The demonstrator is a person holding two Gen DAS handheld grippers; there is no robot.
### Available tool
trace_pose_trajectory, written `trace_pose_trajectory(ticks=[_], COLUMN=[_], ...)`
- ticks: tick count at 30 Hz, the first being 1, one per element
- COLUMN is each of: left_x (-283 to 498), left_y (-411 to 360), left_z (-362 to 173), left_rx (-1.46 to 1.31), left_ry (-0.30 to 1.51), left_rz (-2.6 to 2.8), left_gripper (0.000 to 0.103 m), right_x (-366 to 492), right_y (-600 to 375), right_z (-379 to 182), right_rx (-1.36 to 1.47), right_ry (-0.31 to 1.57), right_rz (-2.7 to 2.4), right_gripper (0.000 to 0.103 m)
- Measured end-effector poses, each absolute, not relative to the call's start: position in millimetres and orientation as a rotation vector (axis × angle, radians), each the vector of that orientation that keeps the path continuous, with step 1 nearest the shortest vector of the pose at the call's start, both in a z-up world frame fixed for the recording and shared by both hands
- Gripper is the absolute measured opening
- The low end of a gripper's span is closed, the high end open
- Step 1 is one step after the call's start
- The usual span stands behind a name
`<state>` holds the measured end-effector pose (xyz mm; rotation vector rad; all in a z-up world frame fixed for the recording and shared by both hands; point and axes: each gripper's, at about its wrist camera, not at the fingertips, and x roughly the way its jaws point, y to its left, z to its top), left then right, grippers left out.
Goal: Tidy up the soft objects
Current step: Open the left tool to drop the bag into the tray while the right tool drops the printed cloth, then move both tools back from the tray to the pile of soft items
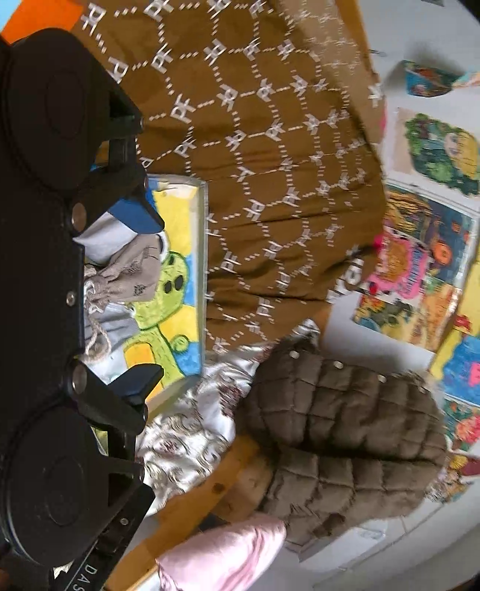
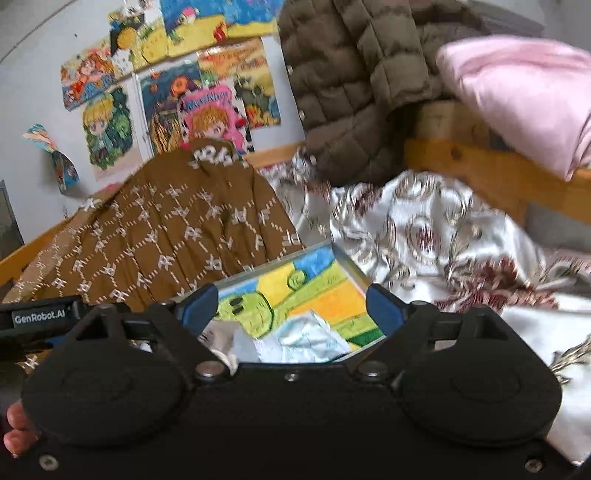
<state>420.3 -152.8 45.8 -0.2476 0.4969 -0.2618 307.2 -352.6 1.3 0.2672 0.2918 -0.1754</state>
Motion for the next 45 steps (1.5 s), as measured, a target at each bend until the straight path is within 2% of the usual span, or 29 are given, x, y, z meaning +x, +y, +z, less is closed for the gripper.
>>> trace_pose_trajectory(ticks=[4,8,10,13,20,30,45], left_x=[390,360,342,318,261,176,100], left_y=[-142,-131,-122,-111,-88,-52,-14], left_z=[71,91,99,108,117,103,71], left_rx=[-0.240,-0.235,-0.239,-0.242,-0.238,-0.253,-0.185], left_ry=[0.441,0.396,0.372,0.337,0.272,0.183,0.198], left_rz=[-0.259,-0.262,-0.273,-0.270,-0.287,-0.245,-0.314], left_gripper=[0.087,0.090,0.098,0.102,0.102,0.102,0.102], right_x=[284,258,247,225,175,116,37], right_y=[-340,-323,-312,-298,-267,-210,-173], right_z=[26,43,53,68,88,86,62], right_rx=[0.257,0.241,0.207,0.161,0.052,-0.045,-0.015], right_ry=[0.239,0.202,0.187,0.154,0.118,0.079,-0.049], right_rz=[-0.165,-0.154,-0.150,-0.161,-0.170,-0.199,-0.295], right_gripper=[0.092,0.101,0.102,0.102,0.102,0.102,0.103])
